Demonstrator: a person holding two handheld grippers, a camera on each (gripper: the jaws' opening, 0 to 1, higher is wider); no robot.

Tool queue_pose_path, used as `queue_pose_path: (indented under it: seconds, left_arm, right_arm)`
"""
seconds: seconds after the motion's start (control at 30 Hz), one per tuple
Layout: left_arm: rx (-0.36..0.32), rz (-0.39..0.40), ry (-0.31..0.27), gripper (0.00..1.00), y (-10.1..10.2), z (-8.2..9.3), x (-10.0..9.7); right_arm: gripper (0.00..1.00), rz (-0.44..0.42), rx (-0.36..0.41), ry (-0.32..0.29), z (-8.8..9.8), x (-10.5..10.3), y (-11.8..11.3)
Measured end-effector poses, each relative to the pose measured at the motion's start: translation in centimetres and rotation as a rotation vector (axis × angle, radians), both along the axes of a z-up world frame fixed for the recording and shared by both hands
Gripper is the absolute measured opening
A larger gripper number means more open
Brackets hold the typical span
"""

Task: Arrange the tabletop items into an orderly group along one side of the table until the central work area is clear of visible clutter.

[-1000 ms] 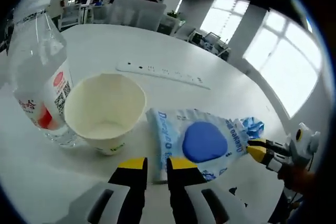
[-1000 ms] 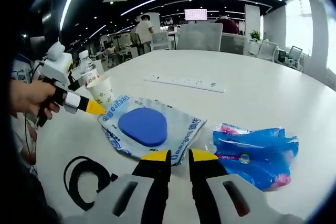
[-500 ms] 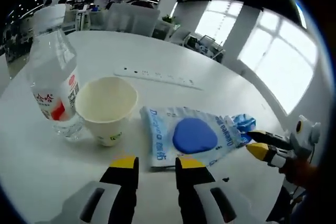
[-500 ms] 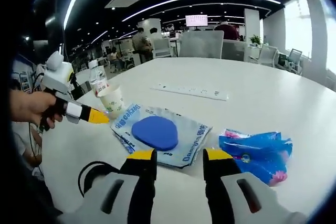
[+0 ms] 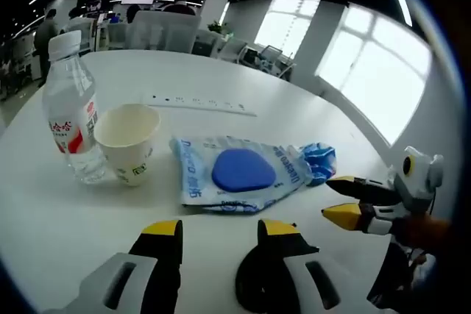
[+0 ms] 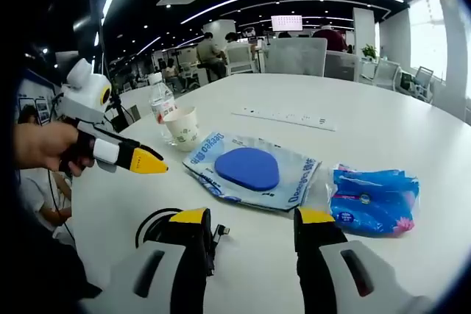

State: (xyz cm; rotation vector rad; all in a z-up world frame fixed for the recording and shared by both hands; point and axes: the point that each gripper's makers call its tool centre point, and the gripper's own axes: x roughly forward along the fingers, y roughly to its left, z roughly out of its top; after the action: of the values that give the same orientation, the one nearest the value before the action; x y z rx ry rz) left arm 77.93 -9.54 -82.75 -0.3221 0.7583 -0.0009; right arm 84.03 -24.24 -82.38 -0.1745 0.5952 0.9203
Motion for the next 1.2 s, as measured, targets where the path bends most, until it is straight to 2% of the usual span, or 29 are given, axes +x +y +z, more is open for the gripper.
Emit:
queue_pose_path:
  seconds: [0.17,0.3,0.37,0.63,0.9,1.03,1.1,1.2]
  left_arm:
    - [-0.005,-0.038,0.021,0.40,-1.8,-0.7,-1.3]
    - [-0.008,-0.060,0.040,0.39,-2.3,-1.8,-2.1]
    - [-0.006,-0.070,0.048,0.39,-3.2,-1.7,-2.8]
    - [-0.006,-0.109,0.065,0.38,-4.3,-2.6,-3.5]
    - [0.022,-0.154,0.055,0.34,-5.0,-3.7,-3.1]
    - [0.036,-0.181,0.082,0.29,-5.3,-4.3,-3.2]
    - [0.065,-0.208,0.092,0.23,-5.3,-5.0,-3.5]
    - [0.061,-0.200,0.069,0.22,-5.1,-5.1,-3.5]
  right_arm:
    - [0.41,0.022,-0.011,0.015,-0.5,-1.8,0.5]
    - [0.38,0.041,-0.022,0.035,-1.2,-3.2,0.8]
    - [0.35,0.053,-0.024,0.035,-1.4,-3.8,1.0]
    - [0.29,0.085,-0.045,0.073,-2.9,-5.4,1.7]
    - [0.18,0.099,-0.076,0.074,-3.8,-6.3,1.9]
    - [0.13,0.108,-0.106,0.057,-4.3,-6.6,1.7]
    - [0.09,0.092,-0.113,0.051,-4.4,-6.2,1.4]
    - [0.09,0.089,-0.112,0.055,-4.6,-6.3,1.4]
